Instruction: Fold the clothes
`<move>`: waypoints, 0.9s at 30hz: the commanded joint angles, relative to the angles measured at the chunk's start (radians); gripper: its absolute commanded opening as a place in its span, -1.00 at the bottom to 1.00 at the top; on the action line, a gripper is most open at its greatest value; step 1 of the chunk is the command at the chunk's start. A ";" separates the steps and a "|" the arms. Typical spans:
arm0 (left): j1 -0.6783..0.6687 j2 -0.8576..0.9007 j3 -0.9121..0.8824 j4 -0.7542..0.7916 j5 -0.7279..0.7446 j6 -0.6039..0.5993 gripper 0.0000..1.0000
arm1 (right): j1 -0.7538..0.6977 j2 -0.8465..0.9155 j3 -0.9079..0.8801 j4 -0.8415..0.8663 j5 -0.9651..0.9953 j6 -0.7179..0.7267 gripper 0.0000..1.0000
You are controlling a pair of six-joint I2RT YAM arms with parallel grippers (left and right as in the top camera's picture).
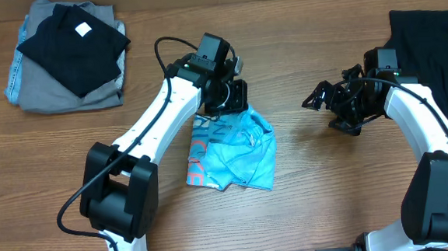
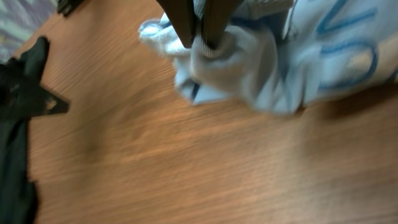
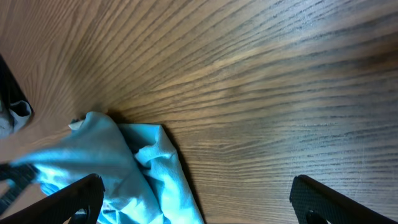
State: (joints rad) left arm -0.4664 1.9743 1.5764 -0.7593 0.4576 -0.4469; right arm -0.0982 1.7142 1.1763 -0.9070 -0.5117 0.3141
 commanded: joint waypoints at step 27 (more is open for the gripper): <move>0.177 -0.113 0.194 -0.180 -0.022 0.078 1.00 | -0.108 0.001 0.023 -0.045 -0.018 0.005 1.00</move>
State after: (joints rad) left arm -0.3801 1.9366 1.6936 -0.8726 0.4492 -0.4122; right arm -0.1879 1.7142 1.1763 -0.9596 -0.5201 0.3145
